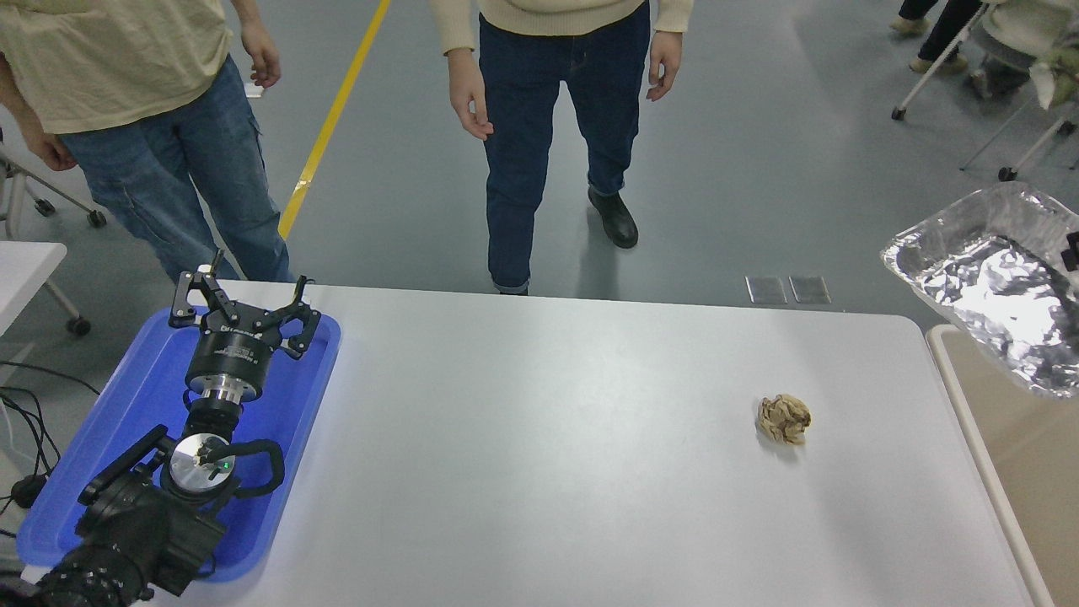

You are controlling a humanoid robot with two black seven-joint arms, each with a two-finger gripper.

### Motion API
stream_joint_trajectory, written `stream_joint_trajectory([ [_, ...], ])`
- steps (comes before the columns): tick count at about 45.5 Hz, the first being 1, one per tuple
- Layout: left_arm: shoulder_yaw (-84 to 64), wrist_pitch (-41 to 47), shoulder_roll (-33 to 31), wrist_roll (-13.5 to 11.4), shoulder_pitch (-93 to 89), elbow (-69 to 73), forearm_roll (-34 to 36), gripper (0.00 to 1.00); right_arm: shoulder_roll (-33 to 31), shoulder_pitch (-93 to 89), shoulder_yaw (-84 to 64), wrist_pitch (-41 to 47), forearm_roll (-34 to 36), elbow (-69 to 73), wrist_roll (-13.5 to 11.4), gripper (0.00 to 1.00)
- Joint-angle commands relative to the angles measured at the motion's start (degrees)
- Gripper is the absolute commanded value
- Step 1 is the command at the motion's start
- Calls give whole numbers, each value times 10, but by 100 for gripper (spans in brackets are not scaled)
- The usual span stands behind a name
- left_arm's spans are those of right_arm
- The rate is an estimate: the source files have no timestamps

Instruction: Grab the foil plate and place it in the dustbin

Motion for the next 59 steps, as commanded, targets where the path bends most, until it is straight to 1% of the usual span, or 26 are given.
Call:
stream_joint_trajectory([
  [1, 0, 1, 0, 0, 0, 0, 0, 100, 5, 87, -8, 79, 1, 27, 2, 0],
  [13, 0, 1, 0, 0, 0, 0, -1, 100, -1, 89, -4, 102, 0, 27, -3, 0],
  [26, -1, 1, 0, 0, 0, 0, -1, 100, -33, 76, 11, 107, 4, 12, -9, 0],
  [29, -1, 1, 0, -1, 0, 0, -1, 100, -55, 62, 29, 107, 13, 3, -17, 0],
  [31, -1, 1, 0, -1, 0, 1, -1, 100, -74, 47, 47, 107, 26, -6, -26, 0],
  [34, -1, 1, 0, -1, 0, 1, -1, 100, -104, 10, 76, 107, 46, -27, -43, 0],
  [36, -1, 1, 0, 0, 0, 0, -1, 100, -116, -20, 92, 107, 54, -47, -46, 0],
  [44, -1, 1, 0, -1, 0, 1, -1, 100, -121, -162, 165, 107, 54, -178, -45, 0],
  [50, -1, 1, 0, -1, 0, 1, -1, 100, -119, -309, 259, 107, 54, -278, -45, 0],
  [59, -1, 1, 0, 0, 0, 0, -1, 100, -110, -506, 404, 92, 59, -388, -46, 0],
])
